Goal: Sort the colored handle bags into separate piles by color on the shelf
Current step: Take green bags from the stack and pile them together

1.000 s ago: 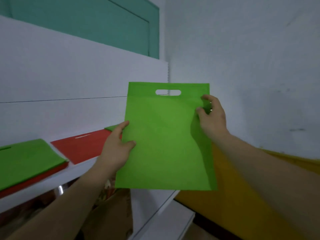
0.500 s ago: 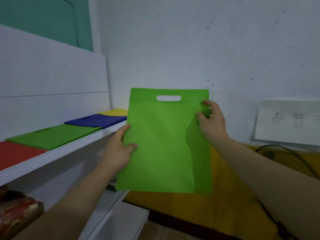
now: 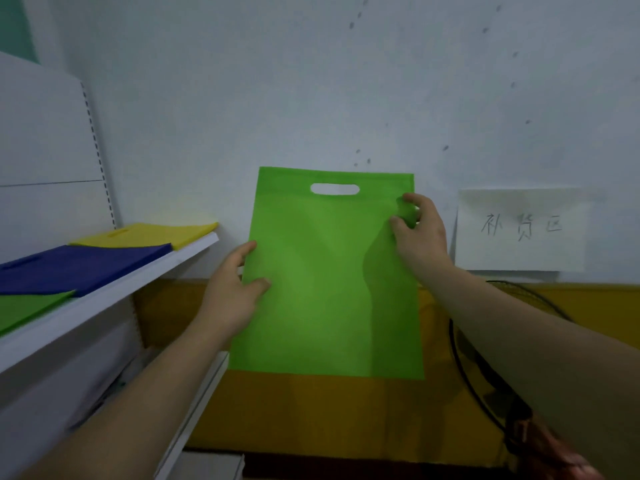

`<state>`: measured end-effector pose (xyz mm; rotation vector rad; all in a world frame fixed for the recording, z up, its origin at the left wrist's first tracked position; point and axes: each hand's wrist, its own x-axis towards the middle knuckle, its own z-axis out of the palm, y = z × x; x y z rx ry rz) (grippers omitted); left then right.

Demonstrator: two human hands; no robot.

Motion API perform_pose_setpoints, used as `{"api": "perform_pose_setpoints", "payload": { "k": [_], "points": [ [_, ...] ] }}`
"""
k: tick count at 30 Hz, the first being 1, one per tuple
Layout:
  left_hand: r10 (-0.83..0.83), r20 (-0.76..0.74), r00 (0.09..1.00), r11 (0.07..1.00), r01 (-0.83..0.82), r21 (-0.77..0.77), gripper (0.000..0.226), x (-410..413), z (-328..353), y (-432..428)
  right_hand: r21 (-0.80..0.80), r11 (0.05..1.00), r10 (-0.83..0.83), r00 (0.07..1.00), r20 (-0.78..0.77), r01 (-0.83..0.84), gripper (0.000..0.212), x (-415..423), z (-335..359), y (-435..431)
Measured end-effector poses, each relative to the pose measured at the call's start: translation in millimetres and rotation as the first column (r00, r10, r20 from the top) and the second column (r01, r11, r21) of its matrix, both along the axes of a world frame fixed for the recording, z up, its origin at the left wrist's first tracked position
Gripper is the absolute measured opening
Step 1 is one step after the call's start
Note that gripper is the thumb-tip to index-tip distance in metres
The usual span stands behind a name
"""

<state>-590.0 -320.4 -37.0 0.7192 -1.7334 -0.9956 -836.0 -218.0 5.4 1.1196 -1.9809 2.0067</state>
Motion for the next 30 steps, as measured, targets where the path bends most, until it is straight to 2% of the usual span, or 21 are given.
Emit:
{"api": "perform_pose_setpoints", "payload": {
  "k": [6, 16, 24, 30],
  "points": [
    [-0.025, 0.046, 0.999, 0.998, 0.028, -0.059, 0.06, -27, 5, -60, 0.001, 0.997, -0.072, 0.997, 0.024, 0.072, 0.039, -18, 1, -43],
    [-0.039, 0.028, 0.999, 0.999, 0.039, 0.001, 0.061, -53, -5, -134, 0.011, 0.999, -0.043, 0.998, 0.039, 0.043, 0.039, -45, -7, -122],
    [0.135, 0.017, 0.991, 0.991, -0.135, -0.01, 0.061, -64, 0, -191, -0.006, 0.99, 0.142, 0.99, 0.008, -0.142, 0.04, -73, -3, -229],
    [0.317, -0.011, 0.948, 0.948, -0.317, -0.032, 0.059, -51, 13, -224, -0.035, 0.949, 0.313, 0.949, -0.039, -0.314, 0.038, -71, 11, -318]
  ]
}}
